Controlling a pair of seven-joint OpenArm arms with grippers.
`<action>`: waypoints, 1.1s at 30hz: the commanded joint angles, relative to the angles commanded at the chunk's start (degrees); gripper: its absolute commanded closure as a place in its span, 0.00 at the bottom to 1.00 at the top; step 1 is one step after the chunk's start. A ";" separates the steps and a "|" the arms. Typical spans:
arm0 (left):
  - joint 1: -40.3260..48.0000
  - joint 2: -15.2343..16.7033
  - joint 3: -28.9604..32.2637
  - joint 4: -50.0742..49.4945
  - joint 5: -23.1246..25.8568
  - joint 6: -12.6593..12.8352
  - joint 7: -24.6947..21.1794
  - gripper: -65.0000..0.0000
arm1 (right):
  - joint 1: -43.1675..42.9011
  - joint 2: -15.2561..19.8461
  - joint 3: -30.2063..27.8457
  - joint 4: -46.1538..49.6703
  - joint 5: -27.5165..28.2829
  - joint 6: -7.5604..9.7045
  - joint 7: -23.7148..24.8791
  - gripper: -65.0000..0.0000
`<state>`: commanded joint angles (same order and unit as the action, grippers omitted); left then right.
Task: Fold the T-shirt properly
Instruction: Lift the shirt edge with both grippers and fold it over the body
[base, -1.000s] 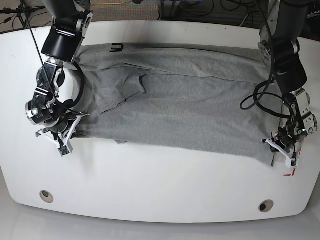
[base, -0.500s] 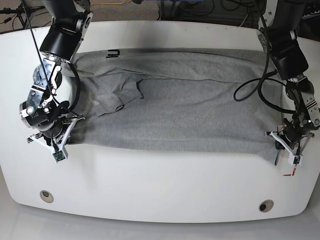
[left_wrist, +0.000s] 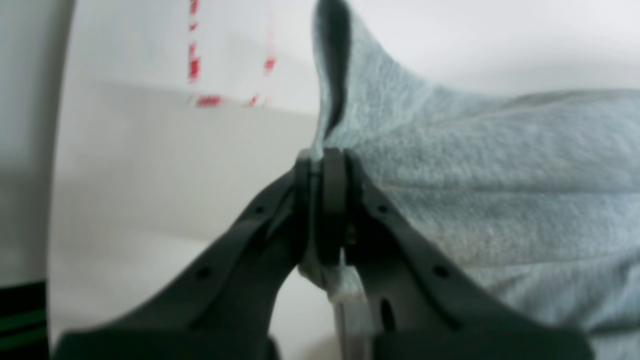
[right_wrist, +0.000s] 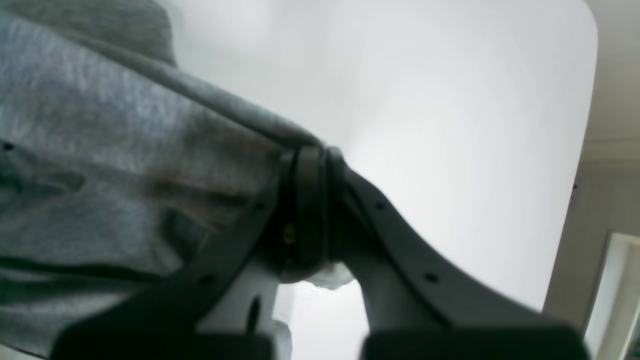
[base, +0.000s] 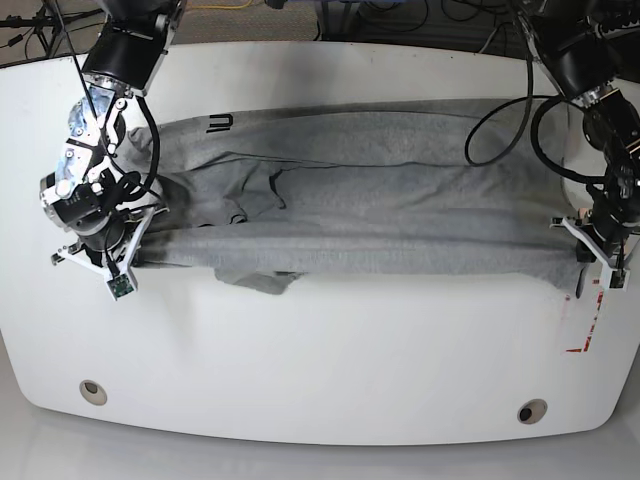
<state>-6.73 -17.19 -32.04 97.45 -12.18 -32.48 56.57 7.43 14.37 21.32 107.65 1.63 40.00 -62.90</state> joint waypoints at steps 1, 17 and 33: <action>0.79 0.09 -0.62 0.97 0.09 -0.70 0.53 0.99 | -0.62 0.00 0.00 0.44 0.00 0.00 0.00 1.00; 14.68 0.44 -6.33 6.68 0.00 -5.98 3.16 0.99 | -10.46 0.00 0.09 2.64 0.18 0.00 0.18 1.00; 19.34 0.44 -6.42 6.07 0.26 -6.07 3.16 0.74 | -16.18 -0.62 0.09 2.64 0.35 0.00 0.26 0.63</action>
<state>12.62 -16.75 -38.46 103.52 -11.91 -38.55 59.74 -8.75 13.76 21.41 110.29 1.98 40.00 -62.64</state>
